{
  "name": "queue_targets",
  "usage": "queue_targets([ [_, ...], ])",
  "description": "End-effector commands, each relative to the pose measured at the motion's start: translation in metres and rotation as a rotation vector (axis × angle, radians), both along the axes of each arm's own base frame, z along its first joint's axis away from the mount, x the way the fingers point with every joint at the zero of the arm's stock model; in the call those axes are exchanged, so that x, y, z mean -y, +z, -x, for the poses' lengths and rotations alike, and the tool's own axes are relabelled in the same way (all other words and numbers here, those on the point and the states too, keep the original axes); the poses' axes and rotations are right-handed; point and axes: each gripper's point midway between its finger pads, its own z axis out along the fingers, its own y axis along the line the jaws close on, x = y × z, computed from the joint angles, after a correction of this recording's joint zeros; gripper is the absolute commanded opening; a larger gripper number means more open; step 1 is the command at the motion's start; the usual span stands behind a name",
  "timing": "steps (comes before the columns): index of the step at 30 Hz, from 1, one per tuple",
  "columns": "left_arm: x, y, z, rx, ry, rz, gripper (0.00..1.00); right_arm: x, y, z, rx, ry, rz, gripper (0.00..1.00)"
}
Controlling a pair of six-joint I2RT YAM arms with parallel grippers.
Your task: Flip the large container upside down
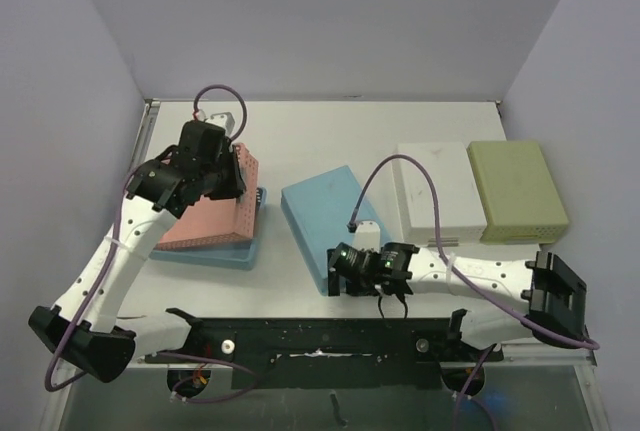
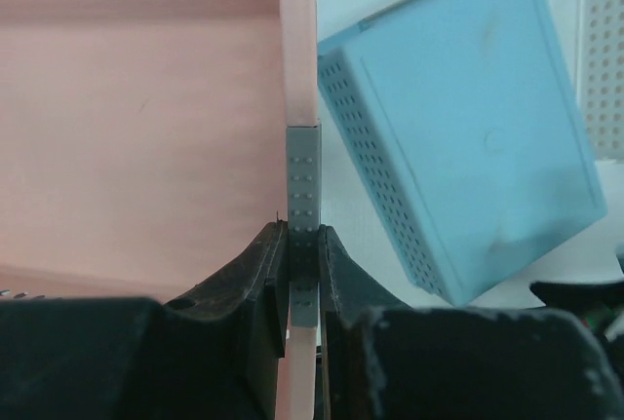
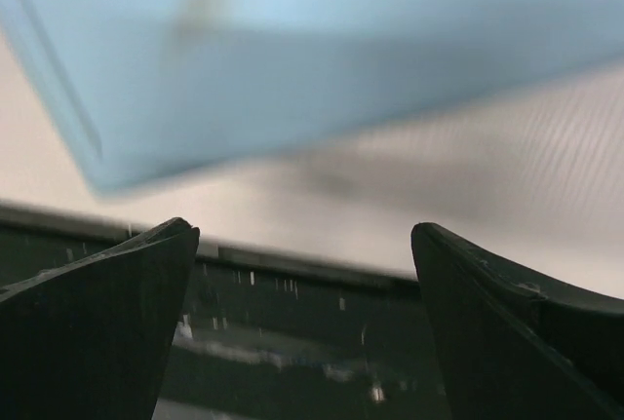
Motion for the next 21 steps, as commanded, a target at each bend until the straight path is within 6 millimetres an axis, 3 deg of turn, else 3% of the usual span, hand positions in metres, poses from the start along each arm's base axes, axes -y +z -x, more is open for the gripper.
queue_targets([
  [1,-0.012,0.054,0.004,0.119,0.023,0.012,0.0,-0.023,0.018,-0.085,0.151,-0.06,-0.124,0.98],
  [8,-0.017,0.098,0.017,0.197,0.047,0.079,0.0,-0.023,0.038,-0.205,0.268,-0.011,-0.095,0.98],
  [14,-0.013,0.108,0.02,0.215,0.038,0.112,0.0,-0.022,0.04,-0.292,0.249,-0.018,-0.053,0.97],
  [17,-0.009,0.115,0.022,0.224,0.024,0.141,0.0,-0.026,0.052,-0.298,0.248,-0.012,-0.041,0.98],
  [21,-0.002,0.126,0.022,0.245,0.001,0.18,0.0,-0.028,0.059,-0.266,0.284,-0.002,-0.09,0.98],
])
